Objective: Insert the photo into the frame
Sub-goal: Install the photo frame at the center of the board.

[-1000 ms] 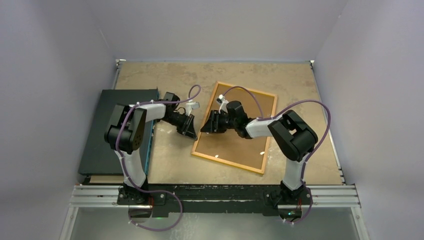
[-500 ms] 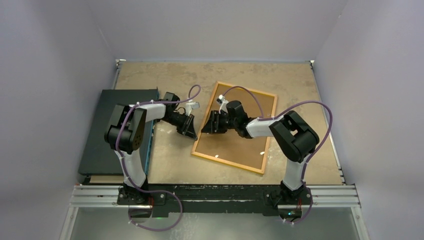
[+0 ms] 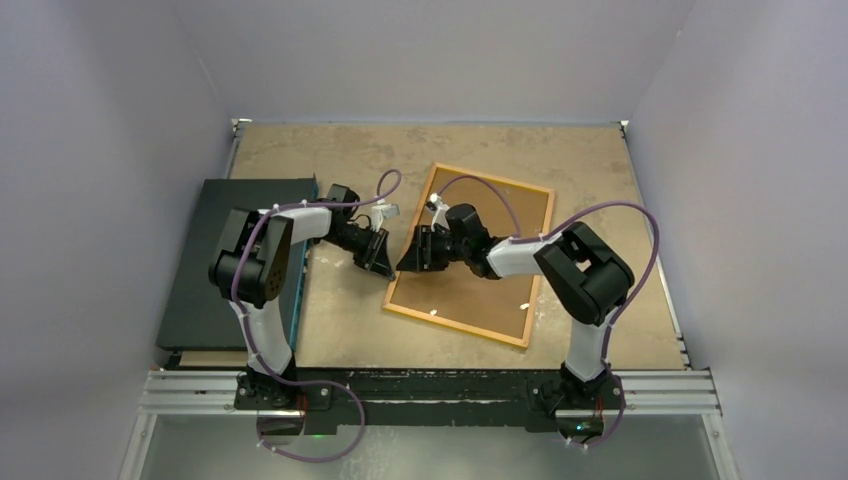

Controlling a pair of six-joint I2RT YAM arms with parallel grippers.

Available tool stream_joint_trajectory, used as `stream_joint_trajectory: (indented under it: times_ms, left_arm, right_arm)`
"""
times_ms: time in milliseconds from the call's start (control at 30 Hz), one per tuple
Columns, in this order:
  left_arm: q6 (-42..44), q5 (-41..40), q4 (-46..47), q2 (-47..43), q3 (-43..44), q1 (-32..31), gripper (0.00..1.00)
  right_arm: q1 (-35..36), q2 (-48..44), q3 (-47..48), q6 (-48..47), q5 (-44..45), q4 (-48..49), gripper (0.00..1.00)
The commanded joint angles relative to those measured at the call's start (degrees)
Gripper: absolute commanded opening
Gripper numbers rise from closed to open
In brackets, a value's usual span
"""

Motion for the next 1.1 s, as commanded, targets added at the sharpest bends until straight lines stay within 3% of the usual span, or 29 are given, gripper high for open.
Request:
stream_joint_trajectory:
  times_ms: [0, 433, 800, 1067]
  left_arm:
    - [2.1, -3.5, 2.3, 0.6, -0.6, -0.6, 0.03]
    - [2.0, -3.2, 1.9, 0.0, -0.5, -0.7, 0.02]
    - [2.6, -3.5, 1.2, -0.7, -0.5, -0.6, 0.01]
    - [2.5, -3.4, 1.3, -0.4, -0.4, -0.7, 0.01]
  right_arm:
    - [1.1, 1.6, 1.3, 0.1, -0.2, -2.1, 0.54]
    - [1.0, 3.5, 1.4, 1.5, 4.3, -1.2, 0.54]
    - [-1.3, -5.8, -5.9, 3.0, -3.0, 6.1, 0.57]
    - [-1.5, -2.4, -7.4, 3.3, 1.1, 8.4, 0.58]
